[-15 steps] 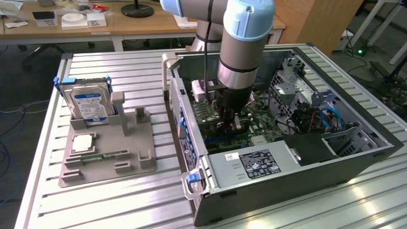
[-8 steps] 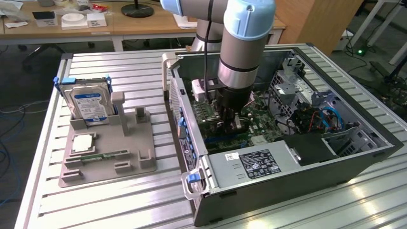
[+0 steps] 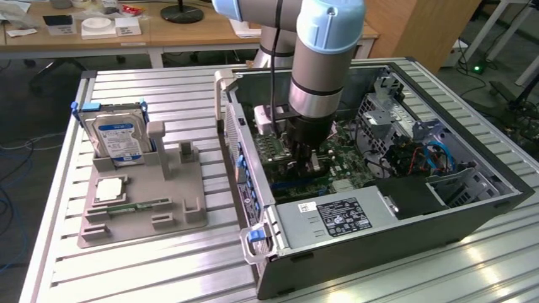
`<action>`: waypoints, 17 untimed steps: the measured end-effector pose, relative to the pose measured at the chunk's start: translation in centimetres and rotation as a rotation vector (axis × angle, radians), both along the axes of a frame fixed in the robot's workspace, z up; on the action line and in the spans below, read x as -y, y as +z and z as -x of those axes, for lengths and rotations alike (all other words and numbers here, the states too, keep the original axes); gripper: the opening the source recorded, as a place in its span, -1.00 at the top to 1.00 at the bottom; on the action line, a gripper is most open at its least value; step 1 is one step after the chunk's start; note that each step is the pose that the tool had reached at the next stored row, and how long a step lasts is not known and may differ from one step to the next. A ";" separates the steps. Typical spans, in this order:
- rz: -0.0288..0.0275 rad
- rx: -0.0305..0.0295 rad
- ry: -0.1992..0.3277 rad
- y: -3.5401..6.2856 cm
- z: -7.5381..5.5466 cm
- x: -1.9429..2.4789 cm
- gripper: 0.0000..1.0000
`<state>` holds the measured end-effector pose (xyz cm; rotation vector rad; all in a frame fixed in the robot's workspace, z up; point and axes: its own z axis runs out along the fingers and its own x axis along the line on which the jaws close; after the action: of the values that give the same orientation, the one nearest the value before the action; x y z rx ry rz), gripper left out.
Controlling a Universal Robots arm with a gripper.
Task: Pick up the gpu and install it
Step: 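Insert the gpu into the slot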
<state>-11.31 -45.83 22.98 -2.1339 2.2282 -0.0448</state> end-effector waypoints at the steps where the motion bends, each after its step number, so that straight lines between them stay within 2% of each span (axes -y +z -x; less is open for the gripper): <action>1: 0.0000 0.0000 0.000 0.00 0.0 0.00 0.44; 17: 0.0000 -0.0004 0.000 -0.53 0.0 0.01 0.44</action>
<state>-11.30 -45.83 22.45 -2.1343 2.2283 -0.0444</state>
